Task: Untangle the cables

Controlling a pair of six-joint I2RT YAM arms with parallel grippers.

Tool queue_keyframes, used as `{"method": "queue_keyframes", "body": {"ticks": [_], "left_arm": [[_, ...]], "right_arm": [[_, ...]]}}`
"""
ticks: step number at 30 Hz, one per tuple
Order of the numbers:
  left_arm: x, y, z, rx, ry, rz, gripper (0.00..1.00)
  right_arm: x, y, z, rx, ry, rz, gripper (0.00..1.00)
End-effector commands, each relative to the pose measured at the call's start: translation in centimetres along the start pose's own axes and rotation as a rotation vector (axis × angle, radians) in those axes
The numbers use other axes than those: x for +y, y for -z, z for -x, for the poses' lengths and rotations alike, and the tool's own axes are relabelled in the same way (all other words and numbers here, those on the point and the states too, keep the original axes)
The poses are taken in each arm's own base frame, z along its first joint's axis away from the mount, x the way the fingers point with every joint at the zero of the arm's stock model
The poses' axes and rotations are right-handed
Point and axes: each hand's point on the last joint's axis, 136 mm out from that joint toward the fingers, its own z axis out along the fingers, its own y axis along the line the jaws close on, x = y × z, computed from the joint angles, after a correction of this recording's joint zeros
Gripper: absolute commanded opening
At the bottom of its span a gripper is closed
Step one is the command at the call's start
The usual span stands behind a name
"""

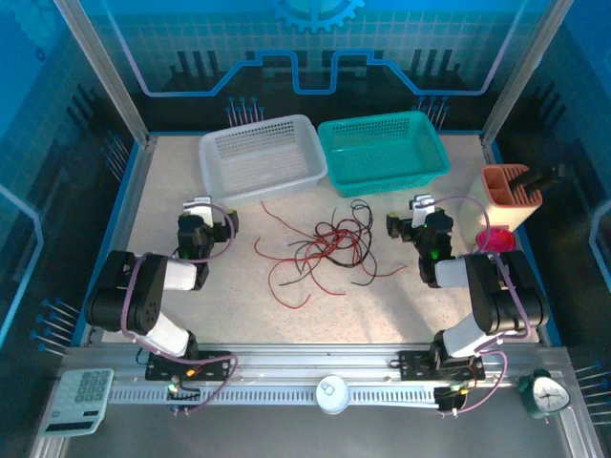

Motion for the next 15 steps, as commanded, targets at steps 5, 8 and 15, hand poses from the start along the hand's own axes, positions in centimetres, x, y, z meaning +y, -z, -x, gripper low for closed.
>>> {"method": "queue_keyframes", "body": {"ticks": [5, 8, 15], "left_arm": [[-0.01, -0.08, 0.94, -0.029, -0.004, -0.008, 0.99], [-0.02, -0.08, 0.95, -0.03, -0.004, -0.008, 0.99], [0.0, -0.17, 0.92, -0.024, -0.001, -0.01, 0.99]], "right_arm": [[-0.3, 0.06, 1.15, -0.033, -0.004, -0.004, 1.0], [-0.32, 0.06, 1.09, -0.031, -0.004, -0.005, 1.0], [-0.36, 0.08, 1.14, -0.033, -0.012, 0.002, 1.0]]}}
